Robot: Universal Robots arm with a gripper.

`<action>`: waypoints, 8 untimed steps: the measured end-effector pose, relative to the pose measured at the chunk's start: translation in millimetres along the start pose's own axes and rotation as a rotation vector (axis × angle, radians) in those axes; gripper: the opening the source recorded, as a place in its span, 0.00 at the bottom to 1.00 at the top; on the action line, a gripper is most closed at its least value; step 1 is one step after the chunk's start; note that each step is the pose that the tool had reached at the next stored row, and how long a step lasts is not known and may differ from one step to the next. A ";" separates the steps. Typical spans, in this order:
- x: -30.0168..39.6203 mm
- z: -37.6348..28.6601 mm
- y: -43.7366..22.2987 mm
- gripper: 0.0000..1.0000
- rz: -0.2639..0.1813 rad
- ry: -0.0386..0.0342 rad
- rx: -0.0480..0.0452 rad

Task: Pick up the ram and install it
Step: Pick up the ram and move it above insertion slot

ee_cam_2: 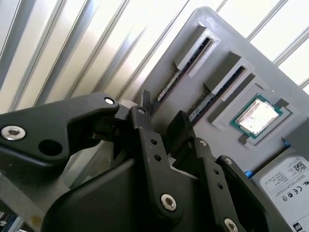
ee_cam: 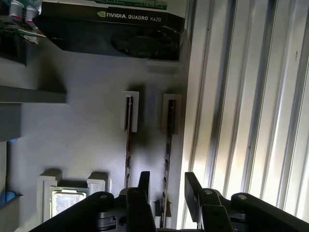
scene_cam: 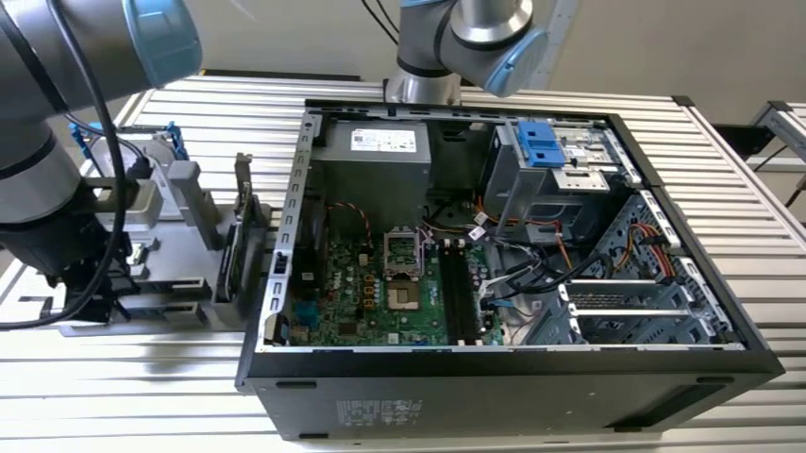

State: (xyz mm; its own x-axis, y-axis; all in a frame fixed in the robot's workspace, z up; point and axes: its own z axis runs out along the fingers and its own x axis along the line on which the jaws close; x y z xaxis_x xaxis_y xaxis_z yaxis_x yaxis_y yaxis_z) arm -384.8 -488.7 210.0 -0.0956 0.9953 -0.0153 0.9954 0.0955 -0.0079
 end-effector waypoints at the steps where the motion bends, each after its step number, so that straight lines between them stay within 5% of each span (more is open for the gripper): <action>1: 0.0 0.9 0.1 1.00 0.000 0.0000 0.0000; 8: 0.1 6.5 0.3 1.00 0.000 0.0000 0.0003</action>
State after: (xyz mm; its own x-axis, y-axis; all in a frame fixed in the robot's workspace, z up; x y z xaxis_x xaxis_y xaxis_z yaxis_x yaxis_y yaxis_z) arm -384.5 -488.7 203.5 -0.0956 0.9953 -0.0154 0.9954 0.0955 -0.0082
